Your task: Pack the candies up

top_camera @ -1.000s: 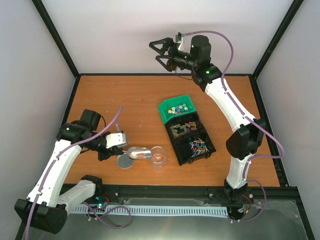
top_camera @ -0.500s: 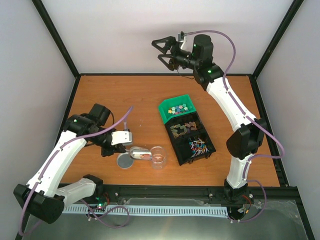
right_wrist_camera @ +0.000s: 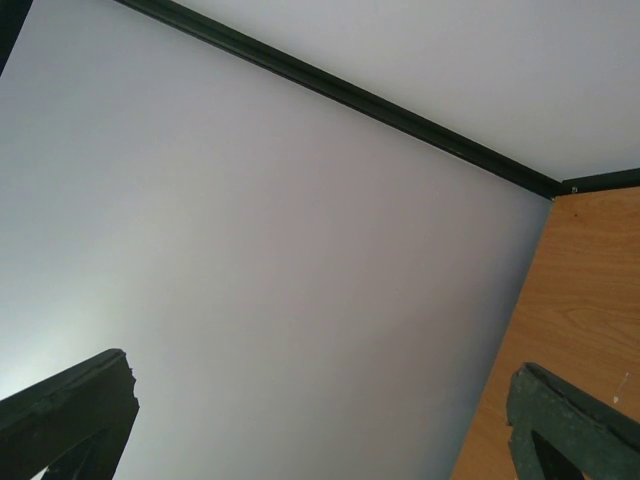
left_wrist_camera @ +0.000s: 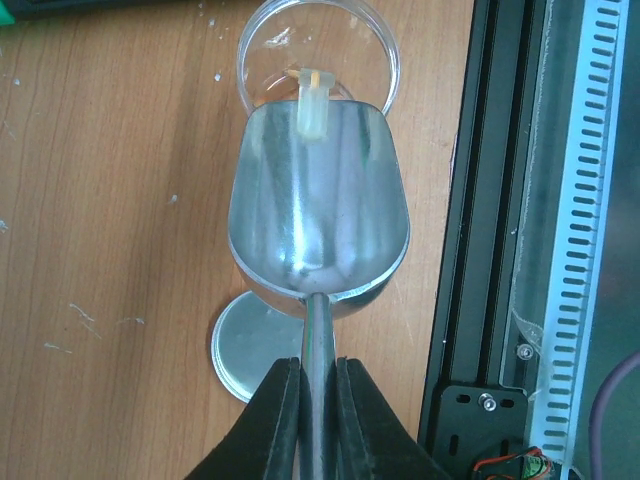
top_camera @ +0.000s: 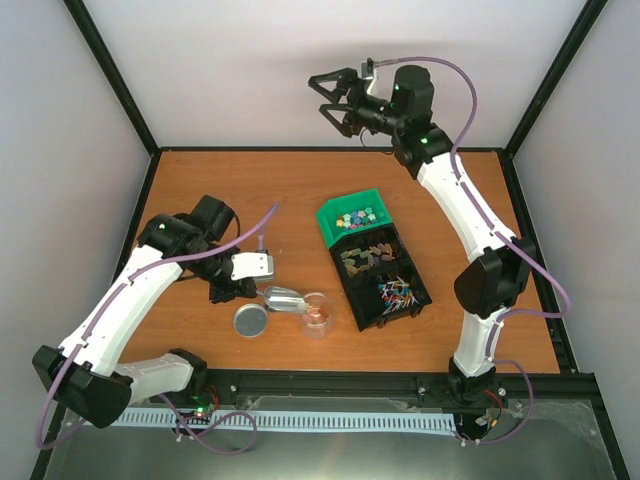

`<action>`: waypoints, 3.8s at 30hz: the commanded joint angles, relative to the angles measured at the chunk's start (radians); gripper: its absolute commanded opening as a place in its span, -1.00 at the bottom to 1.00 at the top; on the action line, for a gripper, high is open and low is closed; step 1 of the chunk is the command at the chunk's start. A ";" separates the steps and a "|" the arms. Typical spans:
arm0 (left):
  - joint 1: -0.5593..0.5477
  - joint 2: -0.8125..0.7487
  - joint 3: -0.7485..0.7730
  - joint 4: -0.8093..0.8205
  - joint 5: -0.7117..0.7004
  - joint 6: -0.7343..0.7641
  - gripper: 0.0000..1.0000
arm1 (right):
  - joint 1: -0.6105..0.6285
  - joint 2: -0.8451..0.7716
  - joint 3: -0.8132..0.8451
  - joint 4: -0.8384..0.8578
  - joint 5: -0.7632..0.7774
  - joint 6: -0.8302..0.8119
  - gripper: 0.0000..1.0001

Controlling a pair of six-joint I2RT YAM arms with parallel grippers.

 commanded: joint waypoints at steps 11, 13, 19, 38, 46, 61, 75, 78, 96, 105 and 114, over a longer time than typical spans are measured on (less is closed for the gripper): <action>-0.010 0.032 0.119 -0.061 -0.022 -0.025 -0.98 | -0.122 -0.178 -0.217 -0.140 -0.086 -0.370 1.00; -0.010 0.035 0.136 -0.062 -0.026 -0.025 -0.99 | -0.140 -0.222 -0.277 -0.201 -0.082 -0.458 1.00; -0.010 0.096 0.231 -0.004 -0.006 -0.195 -0.99 | -0.221 -0.353 -0.432 -0.397 -0.023 -0.789 1.00; -0.209 0.686 0.823 -0.122 -0.295 -0.477 -0.98 | -0.335 -0.440 -0.748 -0.748 0.306 -1.437 0.49; -0.295 0.963 1.110 -0.193 -0.355 -0.479 -0.98 | -0.341 -0.372 -0.800 -0.719 0.228 -1.424 0.11; -0.361 1.125 1.162 -0.124 -0.480 -0.476 -0.98 | -0.330 -0.198 -0.836 -0.655 0.165 -1.308 -0.13; -0.390 1.230 1.131 -0.020 -0.465 -0.508 -0.99 | -0.309 -0.168 -0.885 -0.612 0.166 -1.300 -0.76; -0.389 1.250 1.126 0.010 -0.468 -0.520 -0.98 | -0.305 -0.170 -0.890 -0.607 0.163 -1.301 -0.91; -0.390 1.177 0.930 0.260 -0.380 -0.493 -0.99 | -0.276 -0.165 -0.895 -0.581 0.210 -1.305 -0.94; -0.390 1.104 0.966 0.081 -0.435 -0.463 -0.98 | -0.278 -0.167 -0.880 -0.570 0.266 -1.277 -0.94; -0.386 1.156 0.923 0.085 -0.422 -0.504 -0.99 | -0.278 -0.172 -0.876 -0.565 0.239 -1.278 -0.94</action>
